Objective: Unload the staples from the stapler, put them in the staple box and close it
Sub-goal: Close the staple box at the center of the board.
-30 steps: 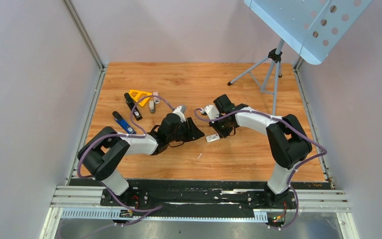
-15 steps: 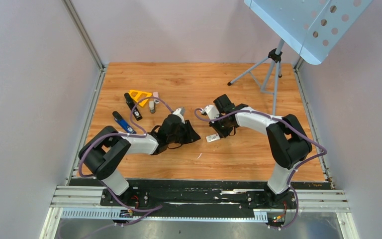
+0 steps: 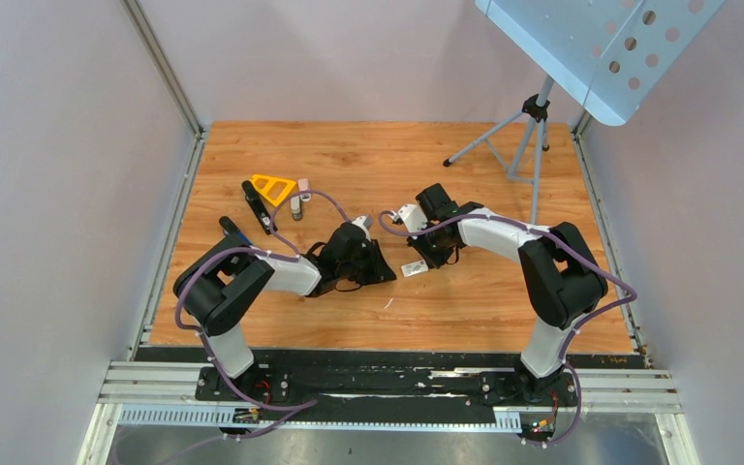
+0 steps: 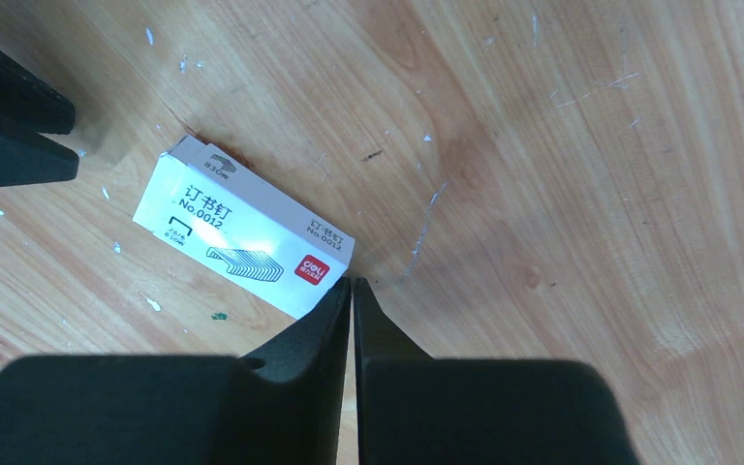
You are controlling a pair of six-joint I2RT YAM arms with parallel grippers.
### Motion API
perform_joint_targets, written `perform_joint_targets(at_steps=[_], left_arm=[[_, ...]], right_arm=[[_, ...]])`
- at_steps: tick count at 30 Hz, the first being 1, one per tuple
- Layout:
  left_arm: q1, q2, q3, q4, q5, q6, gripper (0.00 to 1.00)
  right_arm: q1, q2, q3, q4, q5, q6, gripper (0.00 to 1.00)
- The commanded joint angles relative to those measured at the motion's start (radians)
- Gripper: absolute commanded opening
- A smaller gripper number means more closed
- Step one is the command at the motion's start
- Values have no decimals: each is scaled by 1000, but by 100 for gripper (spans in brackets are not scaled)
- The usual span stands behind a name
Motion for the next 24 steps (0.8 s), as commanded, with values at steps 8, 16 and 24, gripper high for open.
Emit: perform_joint_targets(at_steps=[8,16,24], left_arm=[[-6,38,31,-29,17,3,18],[-6,53,37,-29,29,4,17],[-6,60,40,-36,30,4,16]], right_arm=[[17,41,-32,-60,-20,13,8],[17,38,-32,-60,-25,15,8],[19,38,-31,-61,-26,15,8]])
